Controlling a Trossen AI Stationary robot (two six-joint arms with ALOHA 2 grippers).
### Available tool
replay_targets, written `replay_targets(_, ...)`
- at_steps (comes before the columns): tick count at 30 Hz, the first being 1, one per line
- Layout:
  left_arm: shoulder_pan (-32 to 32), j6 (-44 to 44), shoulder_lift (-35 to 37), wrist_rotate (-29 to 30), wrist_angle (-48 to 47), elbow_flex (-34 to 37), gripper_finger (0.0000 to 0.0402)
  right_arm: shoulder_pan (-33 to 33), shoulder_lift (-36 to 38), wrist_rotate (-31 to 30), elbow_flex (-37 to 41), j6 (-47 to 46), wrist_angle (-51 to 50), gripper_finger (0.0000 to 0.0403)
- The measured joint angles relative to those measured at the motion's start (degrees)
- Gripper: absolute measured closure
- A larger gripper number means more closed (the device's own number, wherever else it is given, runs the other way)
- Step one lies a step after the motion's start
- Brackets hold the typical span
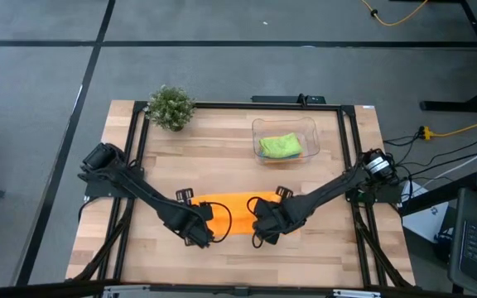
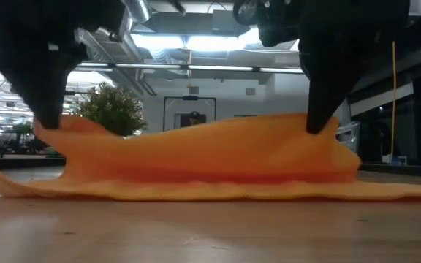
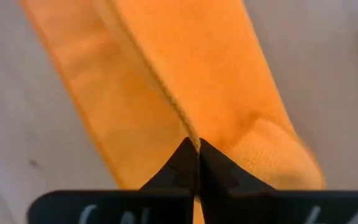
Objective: Fold microfiber towels
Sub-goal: Fold the orange microfiber cloth
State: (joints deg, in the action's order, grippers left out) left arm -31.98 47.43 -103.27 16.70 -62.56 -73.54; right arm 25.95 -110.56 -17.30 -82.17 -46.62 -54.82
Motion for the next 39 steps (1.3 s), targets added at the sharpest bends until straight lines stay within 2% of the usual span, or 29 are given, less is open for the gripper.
replay_targets(2, -0.10, 0.19, -1.08, -1.55, 1.30, 0.00, 0.0401, 0.20, 0.00, 1.16, 0.00, -0.89, 1.24, 0.0379)
replay_targets(7, 0.43, -0.48, -1.78, -8.55, 6.50, 0.00, 0.0382, 0.07, 0.00, 9.65, 0.00, -1.20, 1.65, 0.0315)
replay_targets(13, 0.32, -0.51, -1.78, -12.01, 7.71, 0.00, 0.0337, 0.14, 0.00, 12.67, 0.00, -1.14, 1.55, 0.0240)
replay_targets(17, 0.13, -0.53, -0.71, -14.85, 6.24, -0.54, 0.0318, 0.14, 0.00, 13.00, -1.44, -0.83, -1.22, 0.0208)
replay_targets(25, -1.37, -1.38, 6.20, -14.17, 1.83, -1.99, 0.0317, -0.13, 0.09, 12.93, -5.79, 0.35, -8.85, 0.0195)
replay_targets(29, -1.57, -1.25, 8.11, -11.45, -0.37, -1.98, 0.0318, -0.92, 0.09, 12.92, -6.90, 0.40, -8.80, 0.0194)
replay_targets(34, -1.38, -1.12, 11.37, -10.73, -1.31, -1.97, 0.0318, -1.97, 0.08, 13.36, -9.32, 2.34, -8.53, 0.0194)
replay_targets(39, 0.02, 1.29, 15.75, -7.49, -1.36, -1.97, 0.0318, -3.41, 0.09, 13.51, -9.57, 1.70, -4.46, 0.0194)
